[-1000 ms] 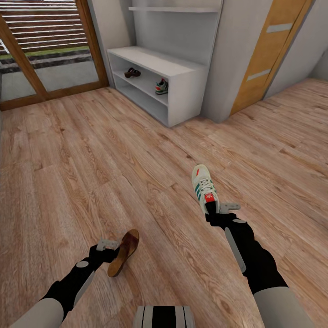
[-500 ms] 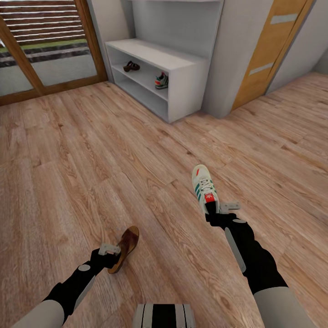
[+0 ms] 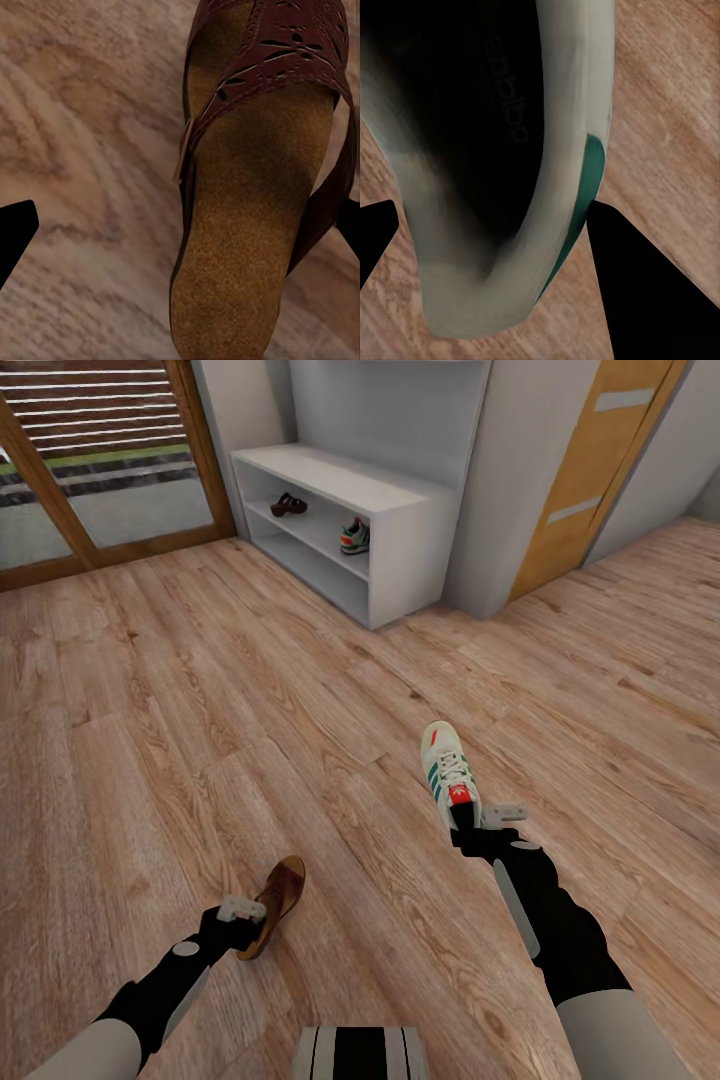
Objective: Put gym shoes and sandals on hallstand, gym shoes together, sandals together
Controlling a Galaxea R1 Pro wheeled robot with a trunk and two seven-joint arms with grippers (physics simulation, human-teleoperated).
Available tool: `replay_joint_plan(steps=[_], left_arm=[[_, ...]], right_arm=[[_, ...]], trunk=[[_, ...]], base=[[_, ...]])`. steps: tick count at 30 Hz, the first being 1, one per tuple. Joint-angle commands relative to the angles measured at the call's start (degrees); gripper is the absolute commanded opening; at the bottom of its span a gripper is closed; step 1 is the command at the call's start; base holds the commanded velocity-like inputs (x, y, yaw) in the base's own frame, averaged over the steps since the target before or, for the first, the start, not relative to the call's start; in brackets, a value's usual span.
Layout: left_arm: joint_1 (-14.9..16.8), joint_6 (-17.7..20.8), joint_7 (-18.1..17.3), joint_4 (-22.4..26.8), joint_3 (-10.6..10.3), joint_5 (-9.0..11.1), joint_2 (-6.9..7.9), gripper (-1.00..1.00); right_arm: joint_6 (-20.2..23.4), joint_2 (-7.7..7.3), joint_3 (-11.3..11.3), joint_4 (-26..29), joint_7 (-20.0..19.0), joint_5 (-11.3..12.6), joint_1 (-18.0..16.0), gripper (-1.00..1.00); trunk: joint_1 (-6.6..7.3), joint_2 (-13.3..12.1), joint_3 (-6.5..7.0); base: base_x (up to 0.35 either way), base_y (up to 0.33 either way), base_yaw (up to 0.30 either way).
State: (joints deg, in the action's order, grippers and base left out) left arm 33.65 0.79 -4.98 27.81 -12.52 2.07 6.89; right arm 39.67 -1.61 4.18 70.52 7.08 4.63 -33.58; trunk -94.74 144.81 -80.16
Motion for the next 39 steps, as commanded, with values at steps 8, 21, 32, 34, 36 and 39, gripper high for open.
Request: replay_joint_plan(steps=[8,21,32,34,36,39], left_arm=[[0.04,0.08,-0.03,0.01,-3.38,0.26,0.05,1.00],[0.05,0.08,-0.03,0.01,-4.23,0.28,0.07,1.00],[0.08,0.09,-0.03,-0.03,-4.18,0.30,0.14,1.00],[0.07,0.09,-0.03,-0.02,-4.18,0.30,0.14,1.00],[0.04,0.08,-0.03,-0.02,-4.18,0.30,0.14,1.00],[0.04,0.08,-0.03,-0.03,-4.18,0.30,0.14,1.00]], right_arm=[[0.24,-0.06,0.18,0.06,0.65,0.55,-0.02,-1.00],[0.24,-0.06,0.14,0.06,0.65,0.55,-0.02,-1.00],[0.24,-0.06,0.16,0.06,0.65,0.51,-0.01,-1.00],[0.24,-0.06,0.16,0.06,0.65,0.53,-0.01,-1.00],[0.25,-0.06,0.18,0.06,0.65,0.54,-0.02,-1.00],[0.24,-0.06,0.20,0.06,0.65,0.55,-0.02,-1.00]], trunk=[[-0.07,0.06,-0.99],[-0.12,0.08,-1.91],[-0.22,0.14,-3.17],[-0.27,0.16,-3.77],[-0.32,0.19,-4.30],[-0.32,0.19,-4.37]], base=[[0.000,0.000,0.000],[0.000,0.000,0.000],[0.000,0.000,0.000],[0.000,0.000,0.000],[0.000,0.000,0.000],[0.000,0.000,0.000]])
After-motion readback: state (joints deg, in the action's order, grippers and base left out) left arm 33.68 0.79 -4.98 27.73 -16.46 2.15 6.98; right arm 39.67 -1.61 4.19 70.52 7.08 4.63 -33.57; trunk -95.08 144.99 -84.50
